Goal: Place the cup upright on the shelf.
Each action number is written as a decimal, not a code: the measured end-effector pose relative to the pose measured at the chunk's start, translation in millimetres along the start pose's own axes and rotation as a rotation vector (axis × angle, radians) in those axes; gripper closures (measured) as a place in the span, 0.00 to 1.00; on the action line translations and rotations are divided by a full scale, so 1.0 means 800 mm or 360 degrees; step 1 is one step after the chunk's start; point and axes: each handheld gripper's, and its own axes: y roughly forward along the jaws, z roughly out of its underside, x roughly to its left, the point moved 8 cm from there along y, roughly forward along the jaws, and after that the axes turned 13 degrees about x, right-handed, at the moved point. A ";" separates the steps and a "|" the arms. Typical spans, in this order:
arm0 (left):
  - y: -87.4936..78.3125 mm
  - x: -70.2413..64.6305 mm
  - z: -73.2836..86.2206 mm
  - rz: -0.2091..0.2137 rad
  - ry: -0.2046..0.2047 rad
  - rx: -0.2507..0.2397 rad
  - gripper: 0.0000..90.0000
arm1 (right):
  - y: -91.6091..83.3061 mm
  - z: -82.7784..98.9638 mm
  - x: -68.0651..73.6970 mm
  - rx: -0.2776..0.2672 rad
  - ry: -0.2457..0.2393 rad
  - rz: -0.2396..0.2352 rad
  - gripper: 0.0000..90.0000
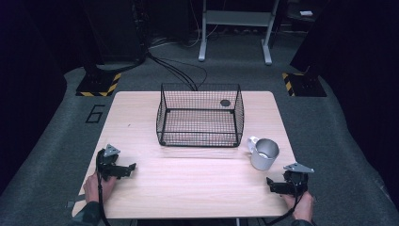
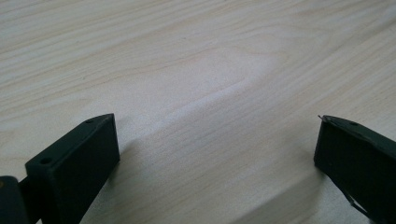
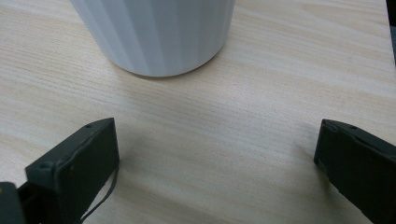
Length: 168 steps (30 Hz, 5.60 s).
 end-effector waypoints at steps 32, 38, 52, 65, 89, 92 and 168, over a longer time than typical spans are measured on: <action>0.000 0.000 0.000 0.0000 -0.0004 -0.0005 0.00 | -0.007 -0.004 0.002 0.0031 0.0015 -0.0087 0.00; 0.000 0.000 0.000 0.0000 -0.0005 -0.0004 0.00 | -0.022 -0.017 0.007 -0.0006 -0.0024 -0.0104 0.00; 0.000 0.000 0.000 0.0000 -0.0005 -0.0005 0.00 | -0.050 -0.061 0.023 -0.0041 -0.0103 -0.0129 0.00; 0.000 0.000 0.000 0.0000 -0.0005 -0.0004 0.00 | -0.057 -0.105 0.030 -0.0040 -0.0170 -0.0110 0.00; 0.000 0.000 0.000 0.0000 -0.0006 -0.0005 0.00 | -0.026 -0.138 0.037 0.0102 -0.0199 -0.0081 0.02; 0.000 0.000 0.000 0.0000 -0.0006 -0.0005 0.00 | -0.026 -0.139 0.038 0.0091 -0.0219 -0.0076 0.05; 0.000 -0.001 0.000 0.0006 -0.0016 -0.0006 0.00 | -0.089 -0.174 0.132 0.0017 -0.0411 -0.0202 0.06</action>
